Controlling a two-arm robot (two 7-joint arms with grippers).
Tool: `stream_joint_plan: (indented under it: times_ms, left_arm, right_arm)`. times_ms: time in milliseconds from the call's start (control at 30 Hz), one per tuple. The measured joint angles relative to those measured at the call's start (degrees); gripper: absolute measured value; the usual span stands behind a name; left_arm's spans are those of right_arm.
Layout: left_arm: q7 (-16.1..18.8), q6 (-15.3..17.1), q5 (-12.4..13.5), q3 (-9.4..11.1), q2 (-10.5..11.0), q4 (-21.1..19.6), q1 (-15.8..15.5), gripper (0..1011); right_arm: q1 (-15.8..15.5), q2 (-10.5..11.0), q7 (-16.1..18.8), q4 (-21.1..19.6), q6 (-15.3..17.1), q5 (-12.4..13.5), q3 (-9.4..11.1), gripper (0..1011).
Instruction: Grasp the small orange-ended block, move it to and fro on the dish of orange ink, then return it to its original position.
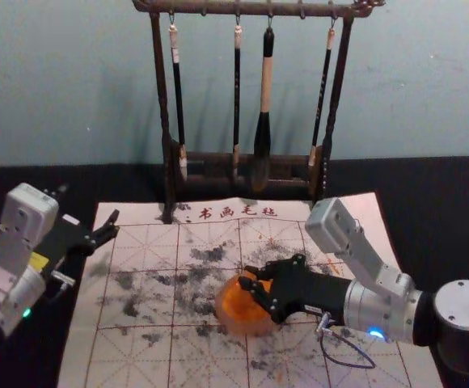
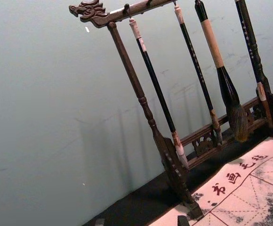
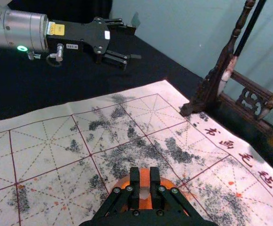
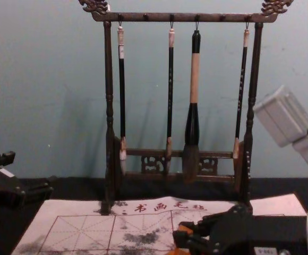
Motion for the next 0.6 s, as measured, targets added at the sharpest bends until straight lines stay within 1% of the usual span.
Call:
stream_joint_plan:
  times_ms: [367, 600]
  left_arm:
    - [0.0, 0.0, 0.0, 0.0, 0.0, 0.0, 0.0, 1001]
    - [0.0, 0.0, 0.0, 0.0, 0.0, 0.0, 0.0, 1001]
  right_arm:
    - [1.56, -1.08, -0.61, 1.28, 1.01, -1.36, -0.98, 72]
    - [2.31, -1.58, -1.29, 2.22, 1.6, -2.11, -0.91, 72]
